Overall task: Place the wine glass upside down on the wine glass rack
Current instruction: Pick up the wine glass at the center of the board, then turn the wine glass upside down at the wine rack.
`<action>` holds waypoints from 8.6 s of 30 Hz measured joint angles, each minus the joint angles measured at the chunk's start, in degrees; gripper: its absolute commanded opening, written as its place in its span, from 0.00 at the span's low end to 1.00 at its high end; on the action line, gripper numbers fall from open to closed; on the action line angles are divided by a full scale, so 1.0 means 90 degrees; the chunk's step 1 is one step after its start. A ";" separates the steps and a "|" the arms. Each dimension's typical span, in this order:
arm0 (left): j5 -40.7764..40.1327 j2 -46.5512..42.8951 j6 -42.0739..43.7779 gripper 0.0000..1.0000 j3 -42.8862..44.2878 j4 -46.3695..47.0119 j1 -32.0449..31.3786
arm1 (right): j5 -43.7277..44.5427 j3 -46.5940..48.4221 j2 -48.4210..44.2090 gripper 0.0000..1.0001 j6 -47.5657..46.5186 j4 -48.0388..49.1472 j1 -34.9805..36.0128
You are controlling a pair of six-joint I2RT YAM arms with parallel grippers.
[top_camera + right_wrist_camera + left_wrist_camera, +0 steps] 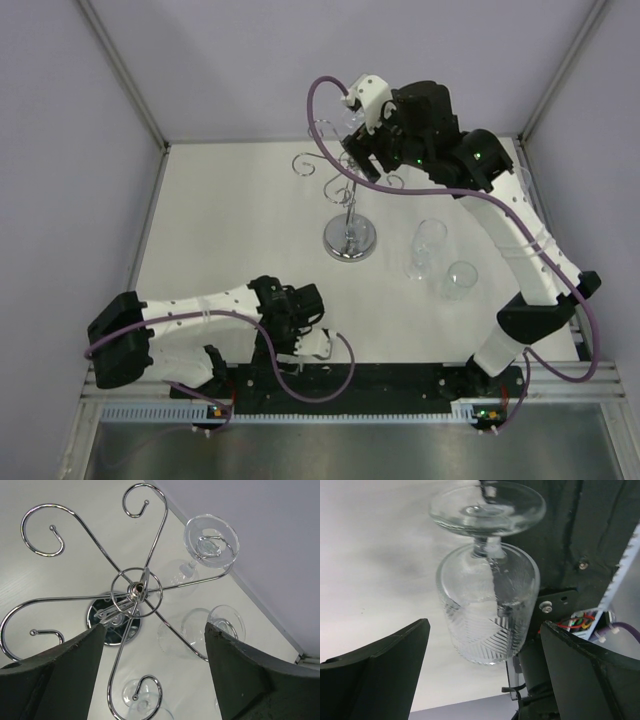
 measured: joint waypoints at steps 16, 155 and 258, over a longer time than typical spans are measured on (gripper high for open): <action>-0.0491 -0.0124 -0.0277 0.96 -0.0593 0.1059 0.0000 | -0.0010 -0.0194 -0.0138 0.80 -0.0015 0.0027 0.0000; 0.2861 -0.0330 -0.3402 0.39 0.5093 0.4267 0.3796 | 0.1632 -0.0777 -0.0957 0.00 -0.1377 0.1292 0.1717; 0.0243 -0.0838 -0.1030 0.99 0.6220 0.2727 0.3791 | 0.3228 -0.4082 -0.1783 0.00 -0.4748 0.2246 0.2280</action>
